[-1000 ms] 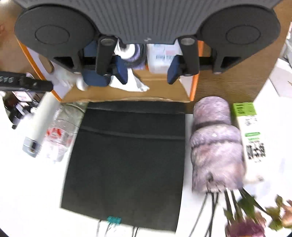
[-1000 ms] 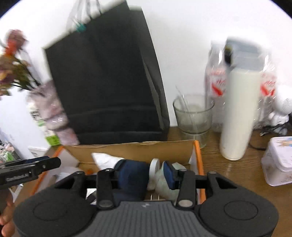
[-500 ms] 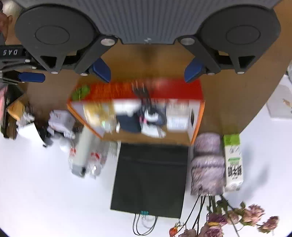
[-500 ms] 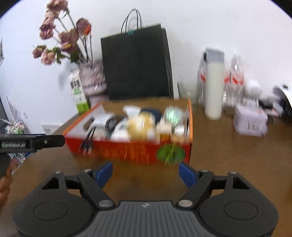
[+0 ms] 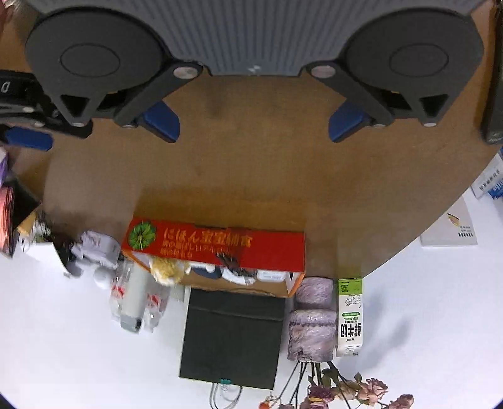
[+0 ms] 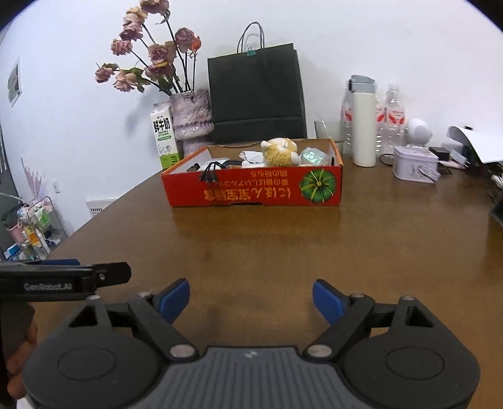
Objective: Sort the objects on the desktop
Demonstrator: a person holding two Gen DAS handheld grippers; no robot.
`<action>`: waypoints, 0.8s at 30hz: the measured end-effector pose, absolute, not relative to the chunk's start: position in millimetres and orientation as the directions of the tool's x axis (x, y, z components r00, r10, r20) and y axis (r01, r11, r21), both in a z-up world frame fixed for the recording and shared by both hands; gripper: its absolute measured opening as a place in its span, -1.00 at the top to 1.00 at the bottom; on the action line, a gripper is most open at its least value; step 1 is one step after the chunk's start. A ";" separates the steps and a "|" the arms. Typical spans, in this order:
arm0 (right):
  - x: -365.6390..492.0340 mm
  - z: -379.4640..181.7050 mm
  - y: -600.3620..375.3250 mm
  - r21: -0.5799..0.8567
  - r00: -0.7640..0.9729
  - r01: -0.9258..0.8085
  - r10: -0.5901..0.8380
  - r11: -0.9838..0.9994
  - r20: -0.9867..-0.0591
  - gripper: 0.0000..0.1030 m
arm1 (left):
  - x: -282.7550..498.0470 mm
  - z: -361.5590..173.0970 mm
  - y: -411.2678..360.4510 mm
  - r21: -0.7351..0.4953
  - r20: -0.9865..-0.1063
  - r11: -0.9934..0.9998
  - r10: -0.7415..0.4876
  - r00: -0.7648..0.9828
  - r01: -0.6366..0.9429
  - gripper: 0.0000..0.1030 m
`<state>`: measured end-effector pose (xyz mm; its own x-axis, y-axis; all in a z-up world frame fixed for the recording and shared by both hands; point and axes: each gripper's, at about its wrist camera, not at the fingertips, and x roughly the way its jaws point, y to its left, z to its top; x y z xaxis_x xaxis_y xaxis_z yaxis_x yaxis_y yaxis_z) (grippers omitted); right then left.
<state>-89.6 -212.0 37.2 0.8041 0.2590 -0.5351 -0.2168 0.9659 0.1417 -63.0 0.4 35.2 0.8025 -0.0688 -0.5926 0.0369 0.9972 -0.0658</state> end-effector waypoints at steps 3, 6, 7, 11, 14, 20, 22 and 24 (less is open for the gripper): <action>-94.5 27.9 -209.2 0.121 0.799 -0.180 0.217 0.976 -0.561 -0.73 | -65.4 24.2 -2.6 -0.054 -0.604 0.997 -0.071 0.794 0.049 -1.00; -86.6 19.2 -200.5 0.102 0.789 -0.169 0.196 0.980 -0.582 -0.74 | -56.9 14.5 -3.0 -0.048 -0.636 0.999 -0.046 0.770 0.020 -1.00; -82.4 16.9 -198.1 0.098 0.790 -0.167 0.193 0.981 -0.582 -0.75 | -53.5 12.0 -2.2 -0.049 -0.642 0.999 -0.040 0.766 0.011 -1.00; -58.8 9.2 -187.5 0.067 0.789 -0.148 0.159 0.987 -0.593 -0.91 | -39.3 2.5 0.3 -0.046 -0.667 0.999 -0.019 0.745 -0.016 -1.00; -41.6 5.8 -182.6 0.037 0.797 -0.137 0.133 0.990 -0.589 -0.94 | -30.8 -2.4 -2.2 0.013 -0.655 1.000 0.018 0.756 -0.013 -1.00; -13.1 -6.0 -179.5 0.015 0.762 -0.068 0.062 0.998 -0.645 -1.00 | -14.7 -4.2 -0.4 0.011 -0.649 1.000 0.012 0.761 -0.006 -1.00; -11.9 -7.3 -180.7 0.017 0.759 -0.073 0.067 0.997 -0.648 -1.00 | -14.6 -4.5 -1.4 0.011 -0.650 1.000 0.013 0.760 -0.008 -1.00; -12.5 -8.0 -181.1 0.016 0.759 -0.076 0.068 0.997 -0.648 -1.00 | -12.7 -4.5 -1.0 0.009 -0.650 1.000 0.007 0.760 -0.001 -1.00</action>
<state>-12.5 -181.1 -8.0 0.7587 0.0682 -0.6479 -0.0757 0.9970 0.0162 -12.7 -1.0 -4.5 0.7595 0.0070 -0.6505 -0.0014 1.0000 0.0092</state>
